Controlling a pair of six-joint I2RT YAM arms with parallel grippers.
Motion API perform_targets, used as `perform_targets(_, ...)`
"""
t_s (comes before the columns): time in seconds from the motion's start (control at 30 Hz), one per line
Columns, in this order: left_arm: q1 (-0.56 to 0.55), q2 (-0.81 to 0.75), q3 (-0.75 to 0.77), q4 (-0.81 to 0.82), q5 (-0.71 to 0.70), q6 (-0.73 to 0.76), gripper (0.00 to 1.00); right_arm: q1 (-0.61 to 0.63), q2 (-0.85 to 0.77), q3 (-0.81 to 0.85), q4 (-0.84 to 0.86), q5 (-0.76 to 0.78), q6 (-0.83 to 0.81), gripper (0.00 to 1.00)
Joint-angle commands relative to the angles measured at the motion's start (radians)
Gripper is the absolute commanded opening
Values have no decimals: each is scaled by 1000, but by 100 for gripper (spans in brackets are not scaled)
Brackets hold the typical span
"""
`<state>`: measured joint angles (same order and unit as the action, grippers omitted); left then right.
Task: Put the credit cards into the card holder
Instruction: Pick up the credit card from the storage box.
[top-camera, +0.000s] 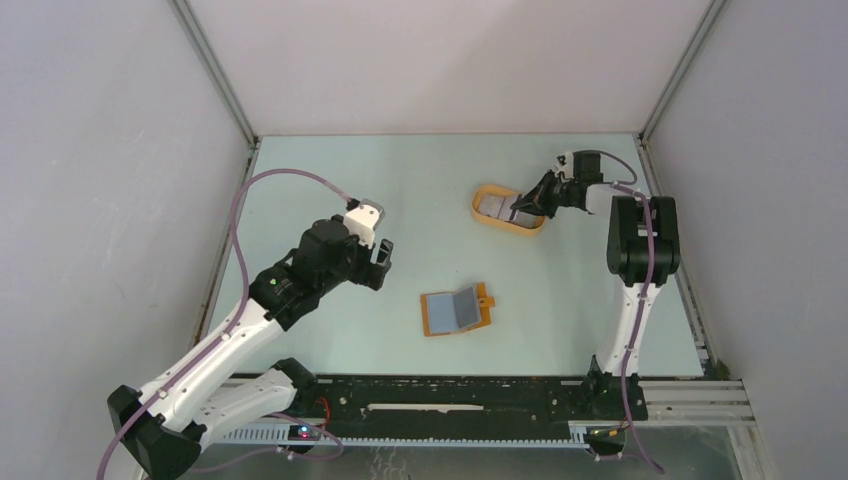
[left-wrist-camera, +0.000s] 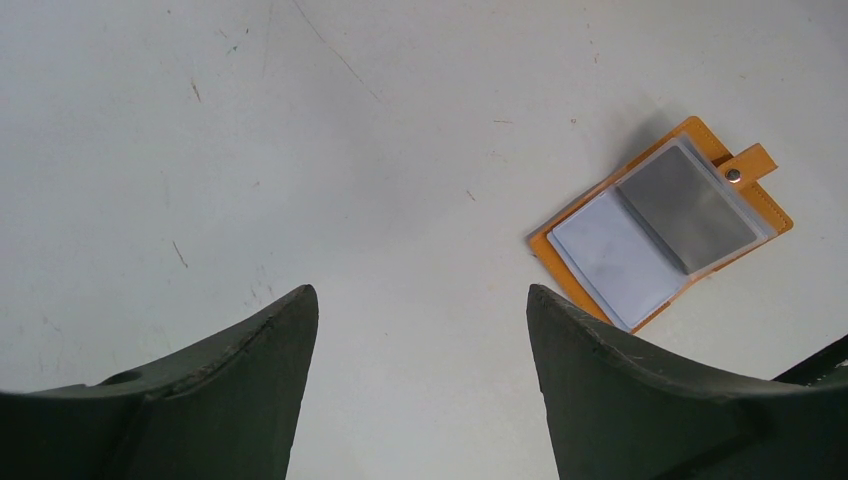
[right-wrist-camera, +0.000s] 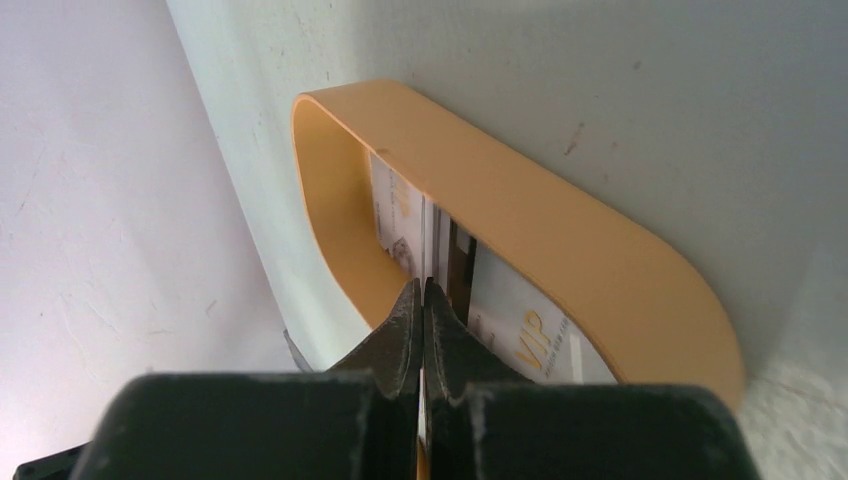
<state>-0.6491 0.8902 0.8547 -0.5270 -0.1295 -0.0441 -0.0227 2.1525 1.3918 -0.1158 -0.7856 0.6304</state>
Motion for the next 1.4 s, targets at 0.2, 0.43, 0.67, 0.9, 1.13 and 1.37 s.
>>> perform_targets(0.2,8,-30,-2,19,-5,13,82,-34,-210,-55,-96,8,-179,0)
perform_targets(0.43,12,-97,-18,108,118,-70,84,-44,-422,-141,-119,-154,-407,0)
perform_targets(0.67,14,-187,-112,317,307,-252,85,-4,-725,-231,-225,-254,-653,0)
perform_targets(0.9,-2,-252,-419,891,535,-440,84,86,-1004,-310,-336,-394,-905,0)
perform_targets(1.13,-182,-196,-559,1215,516,-285,85,138,-1113,-419,-449,-695,-1183,0)
perform_targets(1.37,-300,-16,-572,1395,488,-116,85,231,-1078,-459,-422,-726,-1183,0)
